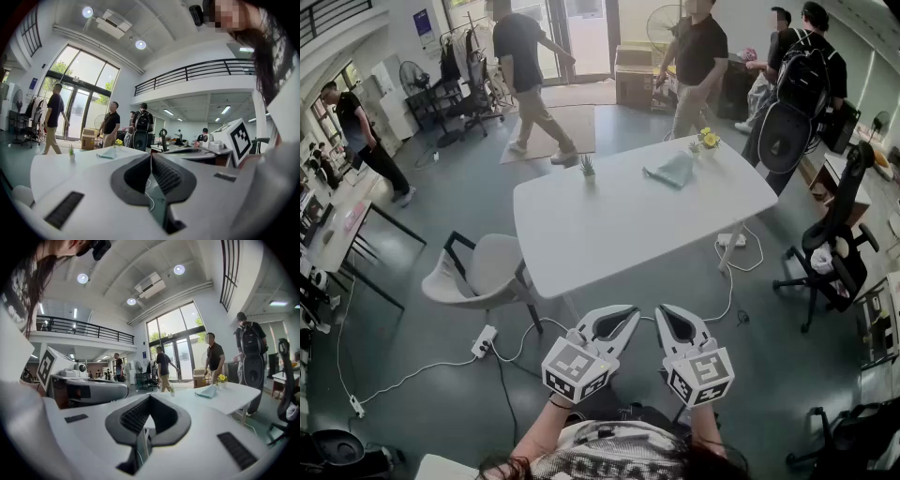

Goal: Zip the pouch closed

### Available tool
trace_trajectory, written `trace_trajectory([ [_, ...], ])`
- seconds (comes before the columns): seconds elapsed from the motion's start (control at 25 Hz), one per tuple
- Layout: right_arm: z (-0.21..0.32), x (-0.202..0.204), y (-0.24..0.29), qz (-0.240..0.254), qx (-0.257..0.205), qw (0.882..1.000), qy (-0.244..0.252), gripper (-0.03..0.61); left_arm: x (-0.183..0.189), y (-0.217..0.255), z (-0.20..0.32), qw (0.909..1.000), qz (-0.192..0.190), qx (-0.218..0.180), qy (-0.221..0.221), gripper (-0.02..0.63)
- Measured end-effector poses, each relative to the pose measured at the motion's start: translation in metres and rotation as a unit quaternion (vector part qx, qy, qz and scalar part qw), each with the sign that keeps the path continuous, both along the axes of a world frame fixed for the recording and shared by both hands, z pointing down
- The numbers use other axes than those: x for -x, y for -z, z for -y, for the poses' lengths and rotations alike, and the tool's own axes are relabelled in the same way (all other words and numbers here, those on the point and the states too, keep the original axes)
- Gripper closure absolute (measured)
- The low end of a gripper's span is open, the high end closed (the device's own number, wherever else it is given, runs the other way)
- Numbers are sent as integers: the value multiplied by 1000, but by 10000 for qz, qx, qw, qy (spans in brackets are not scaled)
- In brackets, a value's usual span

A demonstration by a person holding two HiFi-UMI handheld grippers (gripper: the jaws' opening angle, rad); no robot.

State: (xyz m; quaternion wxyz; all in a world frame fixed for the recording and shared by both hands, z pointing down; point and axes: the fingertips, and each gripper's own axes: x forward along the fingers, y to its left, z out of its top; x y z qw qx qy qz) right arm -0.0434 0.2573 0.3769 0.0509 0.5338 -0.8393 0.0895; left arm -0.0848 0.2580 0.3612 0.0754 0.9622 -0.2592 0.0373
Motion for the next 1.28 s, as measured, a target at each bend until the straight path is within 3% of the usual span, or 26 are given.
trace_trajectory([
  [0.76,-18,-27,-14,13,76,10000,20,580,-22,-17,-11,9996,157,160,174,597],
  [1.28,35,-35,-27,152,142,9998,69,580,-26,-29,43,9989,267,232,296,597],
])
